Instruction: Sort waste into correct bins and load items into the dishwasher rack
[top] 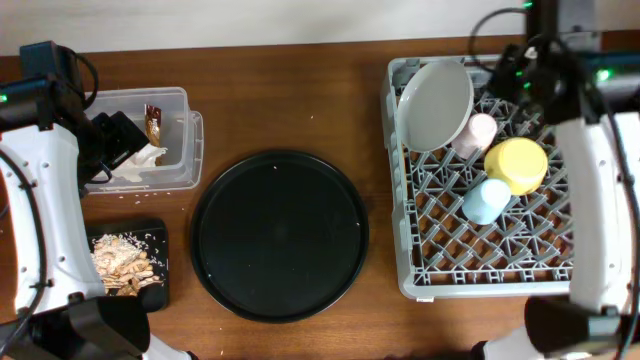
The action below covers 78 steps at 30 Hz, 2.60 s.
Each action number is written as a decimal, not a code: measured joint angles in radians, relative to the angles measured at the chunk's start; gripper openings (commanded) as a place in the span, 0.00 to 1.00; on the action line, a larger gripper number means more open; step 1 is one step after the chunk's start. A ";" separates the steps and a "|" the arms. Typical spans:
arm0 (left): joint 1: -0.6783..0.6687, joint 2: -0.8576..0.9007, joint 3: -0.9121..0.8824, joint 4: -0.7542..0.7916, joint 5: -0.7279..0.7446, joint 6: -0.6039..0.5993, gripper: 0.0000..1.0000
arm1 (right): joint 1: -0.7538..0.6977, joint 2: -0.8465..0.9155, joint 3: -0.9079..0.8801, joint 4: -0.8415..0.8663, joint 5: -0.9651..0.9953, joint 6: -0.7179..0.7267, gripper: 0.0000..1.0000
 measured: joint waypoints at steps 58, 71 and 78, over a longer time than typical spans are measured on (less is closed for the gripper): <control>0.000 0.000 0.002 0.000 0.000 0.000 0.99 | -0.031 -1.707 -2.024 1.343 -0.634 -0.558 0.99; 0.000 0.000 0.002 0.000 0.000 0.000 0.99 | -0.030 -1.710 -2.070 1.247 -0.320 -0.607 0.99; 0.000 0.000 0.002 0.000 0.000 0.000 0.99 | -0.030 -1.710 -2.070 1.242 -0.262 -0.563 0.99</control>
